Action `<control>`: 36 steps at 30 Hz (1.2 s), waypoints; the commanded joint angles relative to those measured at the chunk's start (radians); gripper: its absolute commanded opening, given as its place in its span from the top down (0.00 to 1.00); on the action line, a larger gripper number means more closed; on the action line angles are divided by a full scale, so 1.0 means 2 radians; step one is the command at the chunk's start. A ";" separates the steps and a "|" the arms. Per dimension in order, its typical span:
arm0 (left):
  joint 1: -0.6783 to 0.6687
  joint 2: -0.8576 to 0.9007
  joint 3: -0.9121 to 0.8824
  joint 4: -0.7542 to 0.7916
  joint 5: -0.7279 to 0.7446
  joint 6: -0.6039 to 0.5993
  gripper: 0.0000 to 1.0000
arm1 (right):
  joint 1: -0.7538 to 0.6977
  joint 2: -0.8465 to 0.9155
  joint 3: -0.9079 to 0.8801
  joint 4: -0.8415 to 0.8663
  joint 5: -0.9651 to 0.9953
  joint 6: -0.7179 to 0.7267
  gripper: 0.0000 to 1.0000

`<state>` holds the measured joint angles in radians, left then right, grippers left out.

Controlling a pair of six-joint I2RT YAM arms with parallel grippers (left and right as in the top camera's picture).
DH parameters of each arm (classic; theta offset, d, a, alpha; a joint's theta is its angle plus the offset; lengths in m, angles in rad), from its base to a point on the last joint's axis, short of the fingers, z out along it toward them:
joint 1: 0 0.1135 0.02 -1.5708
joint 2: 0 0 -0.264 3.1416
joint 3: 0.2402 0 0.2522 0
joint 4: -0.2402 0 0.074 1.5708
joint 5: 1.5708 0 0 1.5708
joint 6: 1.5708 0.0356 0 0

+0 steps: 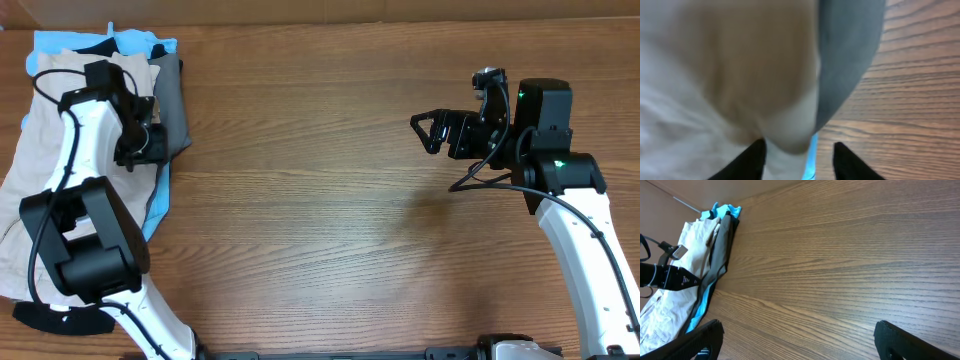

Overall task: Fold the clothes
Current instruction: 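Grasp the beige shorts' edge with the left gripper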

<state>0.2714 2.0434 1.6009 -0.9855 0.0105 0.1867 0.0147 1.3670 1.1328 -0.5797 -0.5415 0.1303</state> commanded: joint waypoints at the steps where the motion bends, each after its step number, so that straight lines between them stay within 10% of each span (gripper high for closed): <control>1: -0.001 0.006 0.007 0.011 -0.016 0.006 0.59 | 0.002 -0.006 0.013 0.003 0.005 0.000 0.00; 17: -0.001 0.006 0.006 0.049 -0.031 -0.006 0.96 | 0.002 -0.006 0.013 0.002 0.009 0.000 0.00; 29: -0.041 -0.026 0.102 -0.056 -0.016 -0.027 0.96 | 0.002 -0.006 0.013 0.003 0.009 0.001 0.02; 36: -0.092 -0.038 0.197 -0.138 0.150 -0.031 0.96 | 0.001 -0.007 0.013 0.012 -0.013 0.005 0.06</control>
<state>0.1627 2.0178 1.9240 -1.2488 0.0486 0.1505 0.0147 1.3670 1.1328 -0.5690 -0.5411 0.1307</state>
